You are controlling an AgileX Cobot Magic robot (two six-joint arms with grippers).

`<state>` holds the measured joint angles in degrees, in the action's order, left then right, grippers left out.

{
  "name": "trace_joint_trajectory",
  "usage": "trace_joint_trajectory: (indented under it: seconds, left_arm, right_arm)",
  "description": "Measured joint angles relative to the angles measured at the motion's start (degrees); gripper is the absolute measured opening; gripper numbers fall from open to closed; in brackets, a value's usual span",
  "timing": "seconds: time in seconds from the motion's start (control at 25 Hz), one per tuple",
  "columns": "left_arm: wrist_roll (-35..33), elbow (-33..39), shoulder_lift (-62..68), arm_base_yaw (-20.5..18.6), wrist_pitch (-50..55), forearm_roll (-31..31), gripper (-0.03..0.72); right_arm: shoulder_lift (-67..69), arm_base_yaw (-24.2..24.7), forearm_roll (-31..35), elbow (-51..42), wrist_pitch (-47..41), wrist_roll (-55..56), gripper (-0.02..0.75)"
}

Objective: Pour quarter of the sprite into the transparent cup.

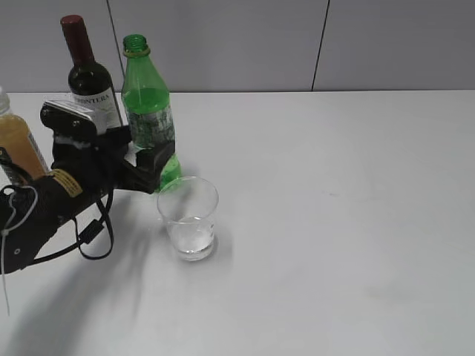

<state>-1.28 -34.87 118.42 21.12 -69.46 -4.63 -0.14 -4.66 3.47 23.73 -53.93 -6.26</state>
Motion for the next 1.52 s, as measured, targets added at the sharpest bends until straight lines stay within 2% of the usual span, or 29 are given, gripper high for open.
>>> trace_joint_trajectory:
  seconds: [0.32, 0.56, 0.92, 1.2, 1.32, 1.52]
  left_arm:
    - [-2.22, 5.78, -3.11, 0.0, 0.25, 1.04, 0.632]
    - [-3.54, 8.36, -13.62, 0.0, 2.61, 2.34, 0.62]
    - [-12.82, 8.73, -36.97, 0.0, 32.25, 8.94, 0.603]
    - [-14.22, 4.98, -51.28, -0.39, 57.92, 10.91, 0.594]
    - [-14.22, -0.59, -53.83, -2.6, 71.23, 11.15, 0.59]
    - [-11.38, -11.34, -54.19, -9.21, 93.48, 11.28, 0.589]
  right_arm:
    - [0.0, 0.0, 0.0, 0.0, 0.0, 0.0, 0.584]
    - [0.0, 0.0, 0.0, 0.0, 0.0, 0.0, 0.584]
    - [0.0, 0.0, 0.0, 0.0, 0.0, 0.0, 0.584]
    - [0.0, 0.0, 0.0, 0.0, 0.0, 0.0, 0.584]
    - [0.0, 0.0, 0.0, 0.0, 0.0, 0.0, 0.584]
    - [0.0, 0.0, 0.0, 0.0, 0.0, 0.0, 0.584]
